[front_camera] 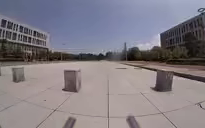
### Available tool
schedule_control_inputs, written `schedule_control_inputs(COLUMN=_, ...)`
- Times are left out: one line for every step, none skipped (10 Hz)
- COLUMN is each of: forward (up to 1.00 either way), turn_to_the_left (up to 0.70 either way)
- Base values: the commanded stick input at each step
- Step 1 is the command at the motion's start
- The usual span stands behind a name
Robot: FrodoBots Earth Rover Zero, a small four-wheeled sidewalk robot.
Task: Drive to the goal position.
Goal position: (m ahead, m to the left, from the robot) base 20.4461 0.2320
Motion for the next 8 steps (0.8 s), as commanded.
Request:
schedule_control_inputs(forward=0.0, turn_to_the_left=-0.45)
schedule_control_inputs(forward=0.0, turn_to_the_left=-0.45)
schedule_control_inputs(forward=0.84, turn_to_the_left=-0.3)
schedule_control_inputs(forward=1.0, turn_to_the_left=-0.27)
schedule_control_inputs(forward=1.0, turn_to_the_left=-0.27)
schedule_control_inputs(forward=1.0, turn_to_the_left=-0.27)
schedule_control_inputs(forward=0.3, turn_to_the_left=-0.08)
schedule_control_inputs(forward=0.0, turn_to_the_left=0.0)
